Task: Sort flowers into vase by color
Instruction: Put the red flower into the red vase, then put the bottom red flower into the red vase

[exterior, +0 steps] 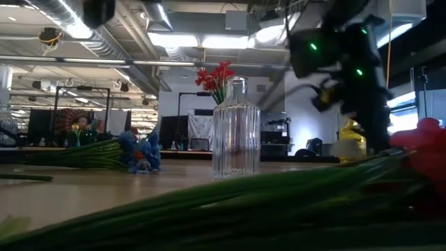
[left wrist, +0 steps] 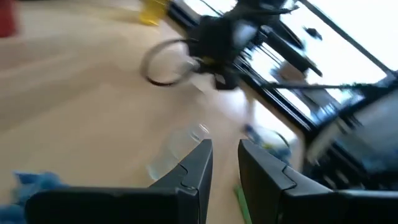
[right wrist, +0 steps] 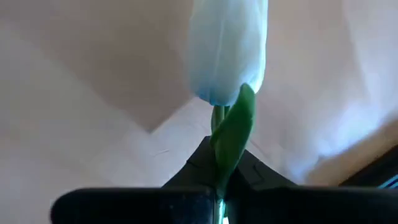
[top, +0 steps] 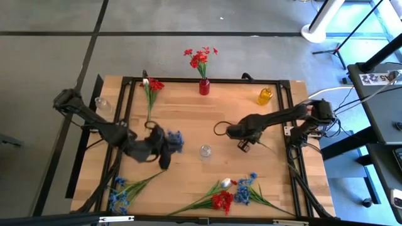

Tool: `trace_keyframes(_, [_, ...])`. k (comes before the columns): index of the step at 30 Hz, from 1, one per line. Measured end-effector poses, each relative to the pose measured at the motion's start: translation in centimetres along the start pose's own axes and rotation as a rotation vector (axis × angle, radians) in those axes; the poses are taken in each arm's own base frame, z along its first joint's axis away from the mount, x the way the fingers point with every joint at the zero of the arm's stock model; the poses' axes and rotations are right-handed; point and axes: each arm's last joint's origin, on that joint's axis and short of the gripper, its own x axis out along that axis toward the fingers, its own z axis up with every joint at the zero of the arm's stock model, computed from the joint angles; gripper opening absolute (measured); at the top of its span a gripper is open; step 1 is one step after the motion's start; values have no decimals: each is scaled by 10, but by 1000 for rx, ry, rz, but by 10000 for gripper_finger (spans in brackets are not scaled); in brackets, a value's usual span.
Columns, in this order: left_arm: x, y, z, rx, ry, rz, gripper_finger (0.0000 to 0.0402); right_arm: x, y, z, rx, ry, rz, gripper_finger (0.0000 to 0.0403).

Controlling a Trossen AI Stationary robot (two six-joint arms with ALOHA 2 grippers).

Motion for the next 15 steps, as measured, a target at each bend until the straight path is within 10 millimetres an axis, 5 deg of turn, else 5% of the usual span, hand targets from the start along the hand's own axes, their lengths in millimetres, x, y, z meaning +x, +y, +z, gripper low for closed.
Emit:
trace_keyframes(7, [-16, -11, -17, 107, 49, -73, 74, 36, -13, -25, 173, 185, -47, 96])
trace_keyframes(15, [-22, -16, -22, 193, 57, -109, 74, -7, -12, -29, 199, 255, -127, 250])
